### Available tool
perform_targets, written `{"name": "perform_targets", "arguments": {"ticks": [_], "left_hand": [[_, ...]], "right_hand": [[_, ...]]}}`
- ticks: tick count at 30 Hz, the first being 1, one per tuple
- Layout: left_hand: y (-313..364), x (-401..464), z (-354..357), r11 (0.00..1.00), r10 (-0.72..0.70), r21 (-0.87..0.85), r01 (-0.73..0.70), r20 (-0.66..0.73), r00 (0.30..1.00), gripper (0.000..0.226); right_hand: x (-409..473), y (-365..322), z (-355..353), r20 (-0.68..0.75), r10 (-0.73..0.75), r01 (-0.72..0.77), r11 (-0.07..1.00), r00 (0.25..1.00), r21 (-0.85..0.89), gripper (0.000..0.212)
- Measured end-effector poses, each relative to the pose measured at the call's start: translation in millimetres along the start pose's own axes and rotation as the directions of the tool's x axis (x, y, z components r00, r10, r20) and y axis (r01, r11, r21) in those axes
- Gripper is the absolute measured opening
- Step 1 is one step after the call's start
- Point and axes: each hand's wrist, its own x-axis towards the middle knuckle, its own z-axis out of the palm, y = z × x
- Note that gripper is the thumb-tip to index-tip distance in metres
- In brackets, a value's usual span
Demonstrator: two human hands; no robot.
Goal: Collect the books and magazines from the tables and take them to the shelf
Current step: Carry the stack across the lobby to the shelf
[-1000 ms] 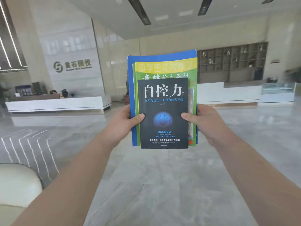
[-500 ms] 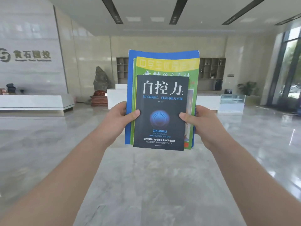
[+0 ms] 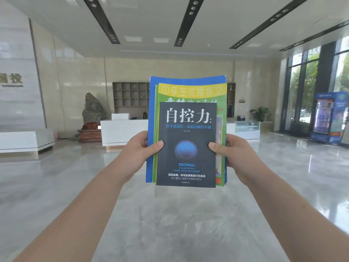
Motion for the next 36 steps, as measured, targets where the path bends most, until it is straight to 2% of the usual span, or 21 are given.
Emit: {"name": "perform_targets", "arguments": {"ticks": [7, 12, 24, 30, 36], "left_hand": [[-74.3, 144.2, -64.6, 0.998, 0.053, -0.024, -0.051, 0.105, 0.993, 0.018], [-110.2, 243.5, -74.6, 0.996, 0.077, -0.069, -0.063, 0.218, 0.973, 0.018], [-222.0, 457.5, 8.1, 0.983, 0.157, -0.153, -0.099, 0.439, 0.885, 0.020], [-293.7, 595.6, 59.0, 0.973, 0.209, -0.188, -0.134, 0.471, 0.857, 0.020], [-373.9, 747.8, 77.5, 0.972, 0.182, -0.213, -0.099, 0.417, 0.891, 0.017]], "right_hand": [[126.0, 48.3, 67.7, -0.147, -0.011, 0.014, 1.000, 0.989, 0.018, 0.016], [195.5, 61.9, 80.5, -0.246, -0.014, 0.008, 1.000, 0.969, -0.024, 0.021], [345.7, 143.3, 21.4, -0.435, -0.051, -0.031, 0.983, 0.899, -0.181, 0.020], [473.0, 205.2, -22.3, -0.452, -0.105, 0.001, 0.975, 0.886, -0.223, 0.014], [635.6, 284.8, -39.5, -0.469, -0.079, -0.022, 0.978, 0.880, -0.206, 0.019]]}}
